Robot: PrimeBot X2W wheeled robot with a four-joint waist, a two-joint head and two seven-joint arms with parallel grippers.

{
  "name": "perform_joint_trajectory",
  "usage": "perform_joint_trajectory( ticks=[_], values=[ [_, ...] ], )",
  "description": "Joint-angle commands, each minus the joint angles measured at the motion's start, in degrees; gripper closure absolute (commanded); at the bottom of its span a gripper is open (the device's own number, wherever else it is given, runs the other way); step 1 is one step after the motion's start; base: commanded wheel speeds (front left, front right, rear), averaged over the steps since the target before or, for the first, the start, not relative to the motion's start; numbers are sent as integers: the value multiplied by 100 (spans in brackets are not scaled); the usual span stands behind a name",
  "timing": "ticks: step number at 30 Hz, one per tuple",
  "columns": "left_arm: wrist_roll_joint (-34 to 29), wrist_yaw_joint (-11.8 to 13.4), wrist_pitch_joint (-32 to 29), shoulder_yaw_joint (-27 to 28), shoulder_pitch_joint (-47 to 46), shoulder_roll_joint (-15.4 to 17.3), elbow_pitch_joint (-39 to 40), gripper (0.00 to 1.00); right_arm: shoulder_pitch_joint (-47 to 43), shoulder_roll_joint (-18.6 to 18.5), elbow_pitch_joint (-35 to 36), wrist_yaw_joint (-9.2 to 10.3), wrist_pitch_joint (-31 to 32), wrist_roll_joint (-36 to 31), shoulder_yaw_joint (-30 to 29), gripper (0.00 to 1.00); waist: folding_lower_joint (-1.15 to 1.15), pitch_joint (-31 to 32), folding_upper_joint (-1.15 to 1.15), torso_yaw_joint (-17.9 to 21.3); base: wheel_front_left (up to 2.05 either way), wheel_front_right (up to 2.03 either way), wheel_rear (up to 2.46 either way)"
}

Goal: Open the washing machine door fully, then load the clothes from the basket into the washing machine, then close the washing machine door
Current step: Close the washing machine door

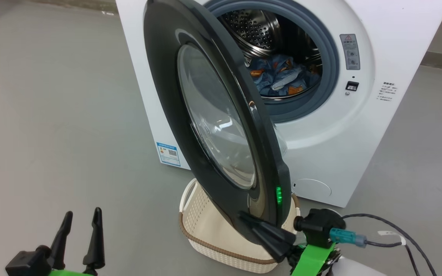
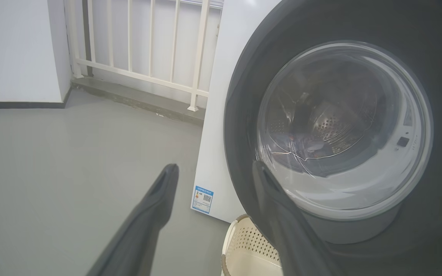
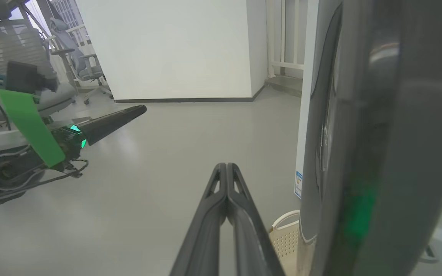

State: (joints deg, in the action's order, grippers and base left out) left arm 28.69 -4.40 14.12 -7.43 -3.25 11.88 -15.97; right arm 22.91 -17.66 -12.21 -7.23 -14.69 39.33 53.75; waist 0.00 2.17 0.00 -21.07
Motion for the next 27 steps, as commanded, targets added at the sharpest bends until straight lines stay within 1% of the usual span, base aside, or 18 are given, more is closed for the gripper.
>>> perform_joint_trajectory(
  ticks=[1,5,11,18,27],
  values=[
    [27,34,41,171,-155,120,97,0,141,-31,23,-25,-30,60,19,100,0,-10,0,-28,0,0,0],
    [47,41,44,179,-168,129,102,0,248,-66,-372,-25,-30,194,71,100,0,-36,0,-52,0,0,0],
    [61,41,52,165,-179,114,110,0,381,-140,-675,-25,-30,287,-91,100,0,-148,0,-28,0,0,0],
    [87,30,57,139,-246,106,150,0,486,-302,-897,-25,-30,272,-734,100,0,-452,0,39,0,0,0],
    [75,3,68,105,-506,66,216,0,854,-572,-1143,-25,-30,195,-1636,100,0,-1136,0,85,0,0,0]
  ],
)
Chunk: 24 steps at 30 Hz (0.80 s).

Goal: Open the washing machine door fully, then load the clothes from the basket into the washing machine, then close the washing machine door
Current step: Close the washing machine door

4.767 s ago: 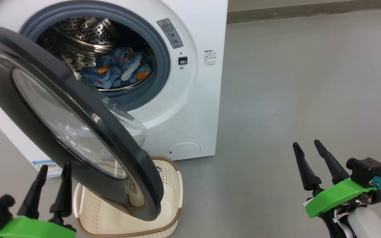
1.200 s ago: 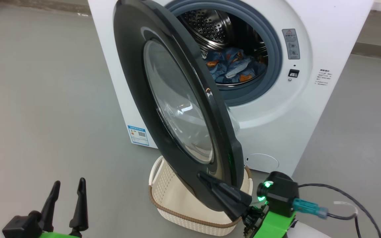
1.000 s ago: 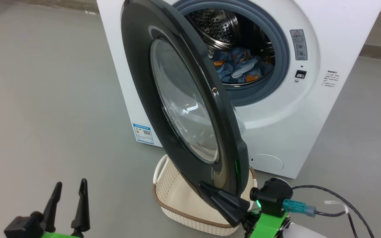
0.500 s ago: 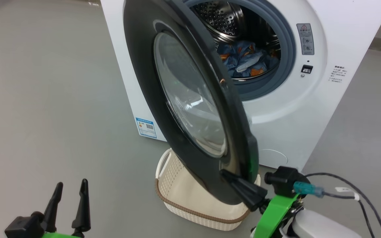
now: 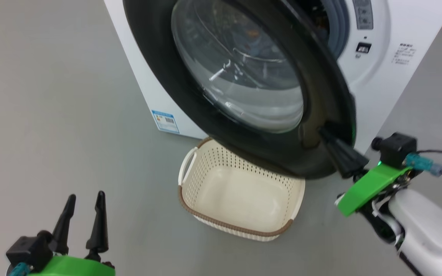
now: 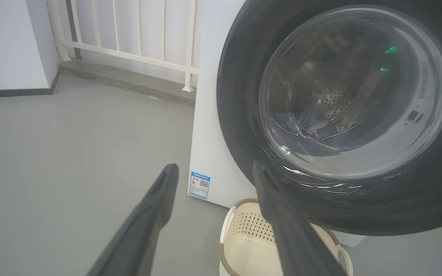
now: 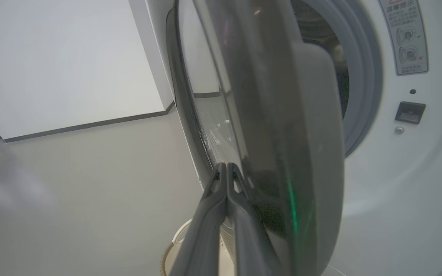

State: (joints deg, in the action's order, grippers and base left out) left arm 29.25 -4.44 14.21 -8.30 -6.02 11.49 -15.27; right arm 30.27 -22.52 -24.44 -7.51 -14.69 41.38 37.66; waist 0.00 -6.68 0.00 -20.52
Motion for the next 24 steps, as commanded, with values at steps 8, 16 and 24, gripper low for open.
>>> perform_joint_trajectory(
  ticks=[8,16,24],
  values=[
    [-21,-59,74,205,-587,-13,141,0,811,-199,-349,2,-30,-40,-586,100,0,-863,0,45,0,0,0],
    [-82,-112,77,324,-844,-20,177,0,1527,-341,-563,2,-30,-34,-655,100,0,-1340,0,-19,0,0,0],
    [-186,-182,78,440,-1068,-250,230,0,2411,-612,-814,2,-30,-4,-583,100,0,-1847,0,-169,0,0,0]
  ],
)
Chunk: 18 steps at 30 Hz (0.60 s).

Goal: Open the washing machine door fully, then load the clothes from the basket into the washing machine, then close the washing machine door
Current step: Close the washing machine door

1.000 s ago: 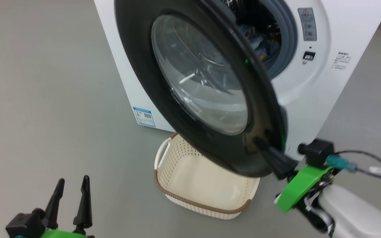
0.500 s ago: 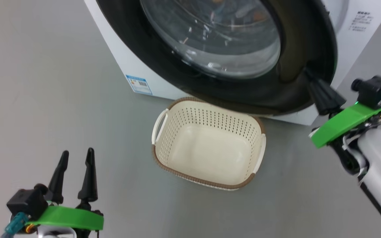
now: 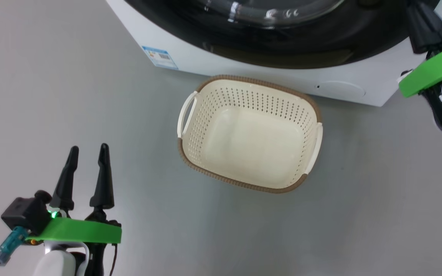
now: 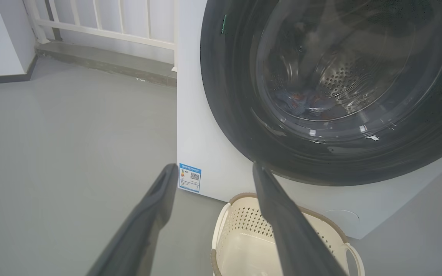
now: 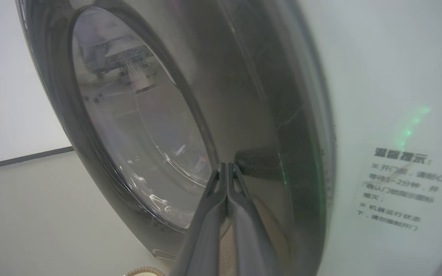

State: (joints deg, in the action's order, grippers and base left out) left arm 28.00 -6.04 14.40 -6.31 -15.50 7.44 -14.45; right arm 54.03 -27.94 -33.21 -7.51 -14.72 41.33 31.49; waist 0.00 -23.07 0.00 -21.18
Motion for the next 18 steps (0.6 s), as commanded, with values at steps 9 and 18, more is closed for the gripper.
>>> perform_joint_trajectory(
  ticks=[9,18],
  values=[
    [-186,-101,60,414,-222,19,37,0,564,-91,-225,2,-28,-75,32,100,0,-233,0,-143,0,0,0],
    [-273,-132,60,479,-174,-3,-48,0,243,95,-247,2,-28,-71,35,100,0,51,0,-21,0,0,0]
  ],
)
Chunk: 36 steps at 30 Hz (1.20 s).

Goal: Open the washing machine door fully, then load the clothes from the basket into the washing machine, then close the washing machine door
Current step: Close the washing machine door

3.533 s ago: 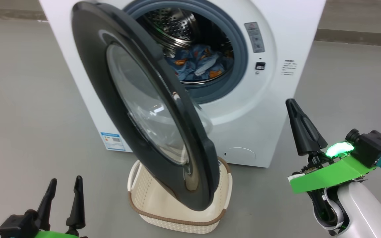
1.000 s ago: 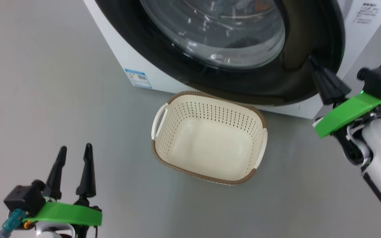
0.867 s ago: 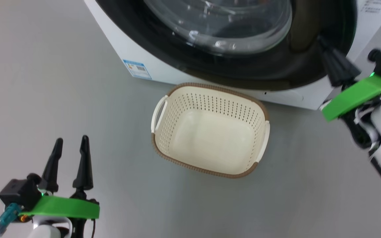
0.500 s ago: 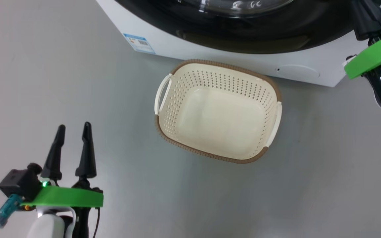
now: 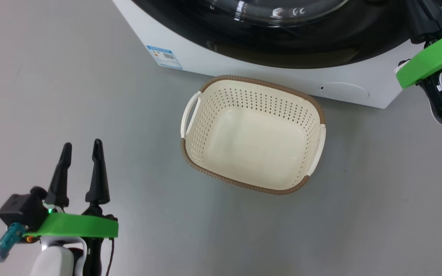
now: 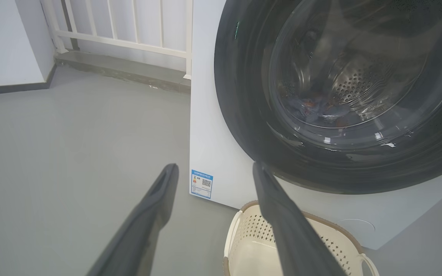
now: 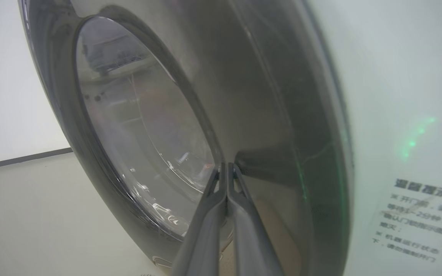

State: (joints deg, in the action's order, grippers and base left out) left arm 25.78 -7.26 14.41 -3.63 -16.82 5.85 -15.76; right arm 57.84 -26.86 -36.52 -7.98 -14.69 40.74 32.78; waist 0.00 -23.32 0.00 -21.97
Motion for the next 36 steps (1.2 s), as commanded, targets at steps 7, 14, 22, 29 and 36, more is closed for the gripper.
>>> perform_joint_trajectory(
  ticks=[7,14,22,29,36],
  values=[
    [-86,-18,59,208,8,234,3,0,-661,173,235,49,-31,-70,-230,0,0,517,0,247,0,0,0],
    [-115,-20,59,192,157,360,-53,0,-1297,431,516,49,-31,-95,-311,0,0,1061,0,563,0,0,0],
    [-85,-21,52,120,401,508,-103,0,-2105,619,886,49,-31,-208,-471,0,0,1688,0,1147,0,0,0],
    [-67,34,17,99,615,544,-22,0,-2646,643,1053,49,-31,-312,-581,0,0,2035,0,1620,0,0,0],
    [31,88,11,125,820,499,90,0,-3148,644,1244,49,-31,-464,-947,0,0,2230,0,1963,0,0,0]
  ],
)
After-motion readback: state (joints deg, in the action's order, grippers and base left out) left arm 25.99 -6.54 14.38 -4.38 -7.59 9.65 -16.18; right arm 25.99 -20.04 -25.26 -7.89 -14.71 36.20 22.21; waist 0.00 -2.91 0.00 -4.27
